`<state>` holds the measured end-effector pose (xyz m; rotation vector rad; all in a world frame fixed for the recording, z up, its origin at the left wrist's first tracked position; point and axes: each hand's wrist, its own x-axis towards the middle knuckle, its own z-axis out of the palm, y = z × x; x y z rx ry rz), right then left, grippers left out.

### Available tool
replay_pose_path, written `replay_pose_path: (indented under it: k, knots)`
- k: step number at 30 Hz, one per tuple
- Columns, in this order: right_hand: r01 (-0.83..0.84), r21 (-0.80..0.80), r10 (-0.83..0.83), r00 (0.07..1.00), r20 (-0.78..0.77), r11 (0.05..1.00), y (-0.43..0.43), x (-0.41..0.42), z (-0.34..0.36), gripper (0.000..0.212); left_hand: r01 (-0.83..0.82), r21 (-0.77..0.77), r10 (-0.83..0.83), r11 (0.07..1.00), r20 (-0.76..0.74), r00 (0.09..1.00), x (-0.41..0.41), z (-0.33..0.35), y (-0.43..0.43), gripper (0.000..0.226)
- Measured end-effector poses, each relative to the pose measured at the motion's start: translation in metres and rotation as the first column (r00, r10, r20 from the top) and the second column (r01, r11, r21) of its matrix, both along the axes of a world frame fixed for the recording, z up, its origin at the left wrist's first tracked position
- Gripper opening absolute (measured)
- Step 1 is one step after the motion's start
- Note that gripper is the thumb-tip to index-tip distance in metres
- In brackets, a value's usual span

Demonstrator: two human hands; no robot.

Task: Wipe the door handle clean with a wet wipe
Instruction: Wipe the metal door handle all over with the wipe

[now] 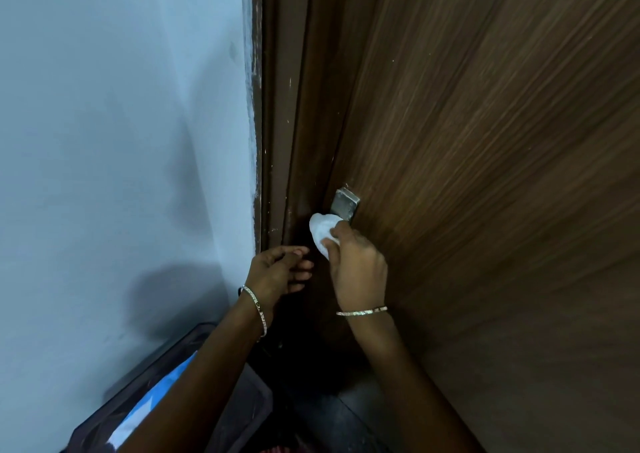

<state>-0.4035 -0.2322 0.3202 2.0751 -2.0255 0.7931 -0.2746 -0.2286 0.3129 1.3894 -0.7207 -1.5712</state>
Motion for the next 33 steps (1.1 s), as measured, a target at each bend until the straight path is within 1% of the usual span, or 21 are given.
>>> replay_pose_path:
  k: [2,4,6,8,9,10,12,13,14,15,16,17,20,22,24,25,28,29,31,32,33]
  knots:
    - [-0.029,-0.027,0.03,1.0,0.011,0.999,0.013,-0.017,-0.001,0.021,-0.002,0.003,0.002,1.0,-0.004,1.0,0.0,0.0,0.0,0.016]
    - [-0.05,-0.049,0.054,0.995,0.084,0.998,0.025,-0.033,-0.001,0.014,-0.002,0.003,0.002,1.0,-0.007,1.0,0.001,0.0,-0.001,0.016]
    - [-0.061,-0.039,0.07,0.956,0.284,0.997,0.036,-0.044,0.001,0.011,0.001,0.003,-0.001,1.0,-0.007,1.0,0.002,-0.002,-0.001,0.016]
    - [-0.028,0.01,0.018,0.848,0.529,1.0,0.039,-0.05,0.001,0.01,0.003,0.0,-0.003,1.0,-0.011,1.0,0.003,-0.004,0.0,0.016]
    - [0.006,0.055,-0.041,0.759,0.65,0.998,0.037,-0.051,0.001,0.009,0.003,0.0,-0.003,1.0,-0.012,1.0,0.004,-0.005,0.0,0.015]
    - [0.024,0.122,-0.111,0.617,0.779,0.992,0.035,-0.052,0.0,0.01,0.003,0.001,-0.003,1.0,-0.013,1.0,0.005,-0.005,0.001,0.016]
    - [-0.088,0.266,-0.248,0.174,0.953,0.96,0.029,-0.051,0.0,0.012,0.004,0.005,-0.004,1.0,-0.009,1.0,0.006,-0.005,0.0,0.016]
    - [-0.197,0.295,-0.309,-0.044,0.95,0.935,0.027,-0.05,0.001,0.01,0.008,0.005,-0.008,1.0,-0.007,1.0,0.006,-0.005,0.0,0.016]
    - [-0.279,0.297,-0.356,-0.19,0.915,0.913,0.024,-0.048,0.003,0.014,0.014,0.003,-0.014,1.0,-0.006,1.0,0.006,-0.005,0.0,0.017]
    - [-0.33,0.285,-0.376,-0.257,0.89,0.9,0.021,-0.046,0.005,0.019,0.019,0.0,-0.019,1.0,-0.007,1.0,0.006,-0.004,-0.001,0.016]
    - [-0.345,0.284,-0.377,-0.239,0.895,0.895,0.017,-0.044,0.006,0.02,0.022,-0.003,-0.022,1.0,-0.007,1.0,0.006,-0.004,-0.001,0.016]
    - [-0.333,0.3,-0.369,-0.166,0.914,0.894,0.012,-0.041,0.008,0.019,0.023,-0.007,-0.023,1.0,-0.007,1.0,0.006,-0.003,-0.002,0.016]
    - [-0.239,0.36,-0.329,0.162,0.931,0.902,0.0,-0.027,0.014,0.014,0.03,-0.02,-0.03,0.999,-0.001,1.0,0.005,0.001,-0.002,0.017]
    - [-0.158,0.353,-0.292,0.315,0.903,0.922,-0.004,-0.019,0.013,0.016,0.033,-0.021,-0.033,0.999,0.002,0.999,0.005,0.001,-0.002,0.018]
    - [-0.128,0.337,-0.281,0.328,0.902,0.933,-0.002,-0.015,0.011,0.023,0.039,-0.018,-0.039,0.999,0.004,0.999,0.004,0.001,-0.003,0.018]
    - [-0.124,0.327,-0.282,0.285,0.916,0.937,-0.001,-0.015,0.009,0.024,0.041,-0.015,-0.041,0.999,0.006,0.999,0.004,0.0,-0.003,0.017]
    - [-0.11,0.275,-0.272,0.042,0.961,0.955,0.011,-0.022,0.008,0.013,0.047,-0.008,-0.047,0.999,0.006,0.999,0.003,-0.001,-0.005,0.017]
    - [-0.097,0.255,-0.257,-0.007,0.966,0.962,0.017,-0.025,0.009,0.012,0.051,-0.009,-0.051,0.999,0.007,0.999,0.003,-0.002,-0.005,0.017]
    - [-0.056,0.237,-0.238,-0.023,0.971,0.97,0.027,-0.034,0.007,0.015,0.059,-0.011,-0.059,0.998,0.008,0.998,0.003,-0.003,-0.007,0.017]
    - [-0.029,0.232,-0.231,0.026,0.973,0.972,0.033,-0.037,0.006,0.016,0.063,-0.01,-0.063,0.998,0.007,0.998,0.003,-0.003,-0.008,0.017]
    - [0.016,0.227,-0.227,0.139,0.964,0.974,0.037,-0.04,0.004,0.016,0.067,-0.009,-0.067,0.998,0.006,0.998,0.002,-0.004,-0.008,0.018]
